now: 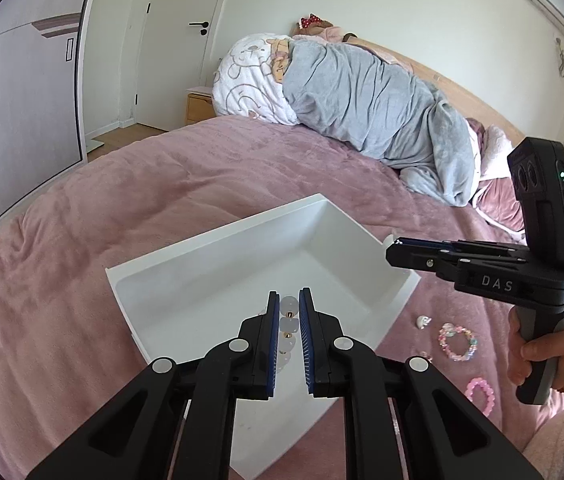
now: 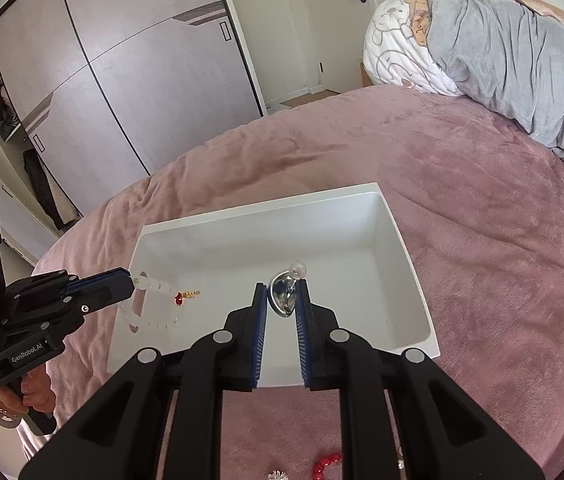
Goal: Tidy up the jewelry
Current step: 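Carry the white bracelet and silver pendant over the white box with both tools, then open the right tool to drop the pendant while the left tool releases the bracelet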
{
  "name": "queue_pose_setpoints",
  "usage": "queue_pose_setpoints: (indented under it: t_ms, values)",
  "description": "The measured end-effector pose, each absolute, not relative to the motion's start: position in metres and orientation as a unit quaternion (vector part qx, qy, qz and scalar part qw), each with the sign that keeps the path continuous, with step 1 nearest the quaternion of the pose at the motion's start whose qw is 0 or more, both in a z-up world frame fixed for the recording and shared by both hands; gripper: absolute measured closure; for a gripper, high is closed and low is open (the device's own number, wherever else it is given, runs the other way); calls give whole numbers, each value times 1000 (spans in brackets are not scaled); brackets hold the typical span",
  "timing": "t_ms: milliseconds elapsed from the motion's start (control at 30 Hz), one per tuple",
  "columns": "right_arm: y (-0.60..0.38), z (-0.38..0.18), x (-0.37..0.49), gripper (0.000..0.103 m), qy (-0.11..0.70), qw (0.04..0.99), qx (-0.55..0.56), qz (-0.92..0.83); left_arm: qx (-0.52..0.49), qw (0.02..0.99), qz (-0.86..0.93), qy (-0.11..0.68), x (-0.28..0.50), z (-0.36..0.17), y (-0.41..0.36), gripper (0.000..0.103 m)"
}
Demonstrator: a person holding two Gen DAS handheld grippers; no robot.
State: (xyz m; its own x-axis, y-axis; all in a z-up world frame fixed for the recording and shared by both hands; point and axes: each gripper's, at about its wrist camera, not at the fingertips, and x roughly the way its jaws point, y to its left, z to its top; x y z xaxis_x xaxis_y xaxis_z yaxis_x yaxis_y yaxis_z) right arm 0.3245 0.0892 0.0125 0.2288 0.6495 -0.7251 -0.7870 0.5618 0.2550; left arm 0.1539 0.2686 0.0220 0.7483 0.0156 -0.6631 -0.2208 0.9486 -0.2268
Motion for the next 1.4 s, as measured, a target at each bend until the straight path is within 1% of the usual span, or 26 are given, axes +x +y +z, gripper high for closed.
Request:
queue_pose_setpoints:
  t_ms: [233, 433, 533, 667, 800, 867, 900, 933, 967, 1033, 1067, 1133, 1200, 1267, 1300, 1333, 1367, 1400]
  values:
    - [121, -22, 354, 88, 458, 769, -95, 437, -146, 905, 94, 389, 181, -11, 297, 88]
    - [150, -54, 369, 88, 486, 764, -105, 412, -107, 889, 106, 432, 199, -35, 303, 88]
    - [162, -64, 369, 87, 494, 757, -120, 410, -104, 885, 108, 440, 202, -40, 306, 88]
    - [171, -71, 365, 87, 497, 752, -131, 413, -110, 888, 112, 432, 198, -41, 310, 87]
    - [171, -72, 364, 86, 495, 754, -133, 410, -123, 894, 118, 414, 192, -37, 314, 78]
    - [169, -71, 363, 79, 496, 754, -128, 410, -121, 896, 120, 409, 190, -33, 313, 77]
    - [167, -68, 362, 70, 493, 757, -130, 408, -119, 898, 121, 406, 189, -30, 311, 76]
    - [165, -64, 360, 63, 486, 761, -133, 409, -117, 901, 123, 399, 186, -26, 309, 73]
    - [164, -60, 359, 62, 479, 764, -136, 411, -116, 905, 124, 391, 184, -22, 307, 70]
    - [158, -50, 355, 60, 465, 768, -140, 418, -112, 915, 127, 366, 177, -11, 301, 59]
    - [155, -44, 353, 58, 459, 769, -139, 422, -110, 920, 126, 355, 174, -5, 297, 57]
    - [146, -31, 348, 52, 449, 772, -126, 432, -104, 926, 125, 342, 169, 7, 288, 57]
    - [134, -17, 344, 49, 441, 775, -108, 440, -94, 931, 125, 330, 164, 17, 277, 57]
    - [119, -2, 338, 47, 433, 776, -90, 450, -80, 938, 125, 313, 157, 29, 261, 55]
    - [110, 6, 335, 45, 428, 777, -83, 454, -72, 942, 125, 304, 152, 34, 252, 52]
    - [100, 14, 330, 41, 422, 778, -76, 459, -65, 945, 123, 296, 148, 39, 242, 47]
    - [89, 21, 327, 40, 414, 780, -70, 464, -61, 948, 122, 289, 144, 43, 234, 45]
    - [77, 29, 322, 38, 405, 783, -64, 467, -59, 950, 120, 281, 140, 46, 225, 39]
